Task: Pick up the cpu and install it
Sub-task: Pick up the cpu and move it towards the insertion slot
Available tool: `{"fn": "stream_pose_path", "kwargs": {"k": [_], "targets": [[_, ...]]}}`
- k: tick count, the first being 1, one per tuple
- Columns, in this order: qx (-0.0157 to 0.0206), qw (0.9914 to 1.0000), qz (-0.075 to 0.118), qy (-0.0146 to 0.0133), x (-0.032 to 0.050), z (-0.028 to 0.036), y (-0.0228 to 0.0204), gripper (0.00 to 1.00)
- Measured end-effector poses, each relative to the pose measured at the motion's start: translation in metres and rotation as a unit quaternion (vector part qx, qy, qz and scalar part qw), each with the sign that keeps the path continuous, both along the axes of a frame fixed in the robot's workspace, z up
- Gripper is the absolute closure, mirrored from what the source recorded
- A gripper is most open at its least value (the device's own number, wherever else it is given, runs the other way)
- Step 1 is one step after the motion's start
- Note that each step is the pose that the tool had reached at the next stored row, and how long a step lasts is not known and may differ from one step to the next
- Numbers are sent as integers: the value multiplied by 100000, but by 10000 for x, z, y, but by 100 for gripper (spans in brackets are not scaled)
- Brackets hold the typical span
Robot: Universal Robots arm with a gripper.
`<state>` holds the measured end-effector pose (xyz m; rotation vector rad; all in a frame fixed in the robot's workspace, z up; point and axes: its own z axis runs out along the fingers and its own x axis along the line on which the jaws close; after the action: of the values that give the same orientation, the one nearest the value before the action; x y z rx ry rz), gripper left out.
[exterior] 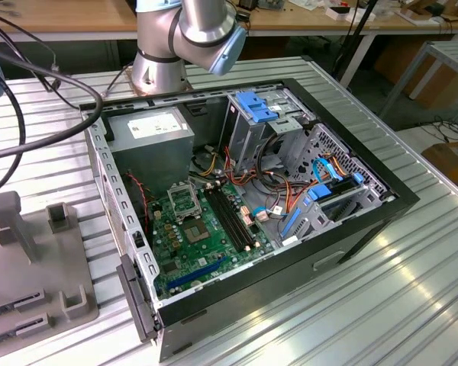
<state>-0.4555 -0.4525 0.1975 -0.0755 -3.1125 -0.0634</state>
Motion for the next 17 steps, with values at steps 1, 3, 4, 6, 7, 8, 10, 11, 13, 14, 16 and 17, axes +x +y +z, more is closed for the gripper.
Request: {"fn": "stream_pose_path", "kwargs": {"k": [1,3,4,6,7,8,10,11,13,14,16,17], "targets": [[0,100000,0,-2,0,-8,0,43],[-3,100000,2,2,0,-23,0,43],[-5,100000,2,7,0,-30,0,43],[-12,100000,0,14,-1,-40,-2,43],[-5,100000,6,2,0,-44,-4,43],[-4,100000,6,4,0,-46,-8,43],[-7,100000,2,8,-1,-46,-14,43],[-7,100000,-3,4,-1,-46,-15,43],[-6,100000,3,1,0,-46,-20,43],[-6,100000,12,1,0,-47,-25,43],[-10,100000,23,4,-1,-46,-36,43],[-13,100000,31,6,-1,-46,-38,43]]}}
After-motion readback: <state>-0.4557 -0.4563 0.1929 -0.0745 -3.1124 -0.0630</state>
